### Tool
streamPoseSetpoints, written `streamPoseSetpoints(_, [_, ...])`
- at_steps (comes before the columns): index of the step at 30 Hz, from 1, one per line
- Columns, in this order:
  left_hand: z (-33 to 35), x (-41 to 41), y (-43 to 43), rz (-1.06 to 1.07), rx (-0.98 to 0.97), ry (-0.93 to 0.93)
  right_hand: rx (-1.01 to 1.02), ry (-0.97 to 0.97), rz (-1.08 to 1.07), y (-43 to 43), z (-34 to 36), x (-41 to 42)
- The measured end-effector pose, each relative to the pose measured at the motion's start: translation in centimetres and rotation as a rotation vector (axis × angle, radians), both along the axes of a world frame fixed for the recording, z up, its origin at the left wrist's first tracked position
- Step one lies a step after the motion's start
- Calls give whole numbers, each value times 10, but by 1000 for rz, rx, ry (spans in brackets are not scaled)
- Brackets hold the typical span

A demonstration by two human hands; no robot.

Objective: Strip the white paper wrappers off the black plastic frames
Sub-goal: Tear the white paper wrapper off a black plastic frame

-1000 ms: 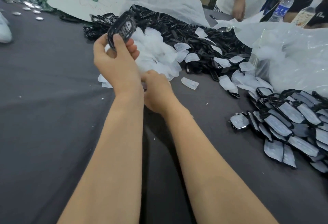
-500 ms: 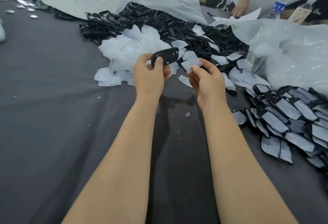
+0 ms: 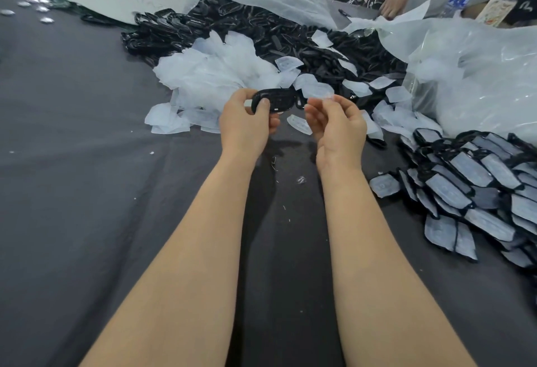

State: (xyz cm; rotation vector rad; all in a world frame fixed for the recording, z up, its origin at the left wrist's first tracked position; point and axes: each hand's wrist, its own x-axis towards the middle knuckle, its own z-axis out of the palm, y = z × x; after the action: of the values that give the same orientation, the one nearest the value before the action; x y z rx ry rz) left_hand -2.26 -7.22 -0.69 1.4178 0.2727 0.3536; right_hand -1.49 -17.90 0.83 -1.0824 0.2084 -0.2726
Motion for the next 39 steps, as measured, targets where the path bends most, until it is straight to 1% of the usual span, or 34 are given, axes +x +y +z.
streamPoseSetpoints(1, [0,0,0,2,1,0,22,-3,11,1,1,1])
streamPoseSetpoints(3, [0,0,1,4,1,2,-6,-20,6,3,0,2])
streamPoseSetpoints(9, [0,0,2,-11,13,5,-273,-103,-29,4,-5,1])
streamPoseSetpoints(15, [-1,0,3,-43,46,3,-453,-159,124,6,-2,-3])
streamPoseSetpoints(17, [-1,0,3,-56,47,3,-553,-187,144,5,-2,-5])
streamPoseSetpoints(20, [-2,0,4,-74,43,2,-720,-213,108,5,-3,-6])
streamPoseSetpoints(22, [-1,0,5,-86,43,-3,-784,-220,54,4,-5,-5])
streamPoseSetpoints(25, [-1,0,5,-91,25,-10,-766,-194,-7,1,-5,-1])
streamPoseSetpoints(29, [-2,0,5,-96,36,-9,-650,-191,66,-1,-2,-2])
streamPoseSetpoints(32, [-2,0,5,-138,63,-18,-725,-208,59,3,-4,-3])
streamPoseSetpoints(35, [-2,-1,4,-173,65,-46,-804,-239,-32,7,-7,-4])
streamPoseSetpoints(39, [0,-2,3,-207,33,-68,-838,-226,-108,11,-11,-3])
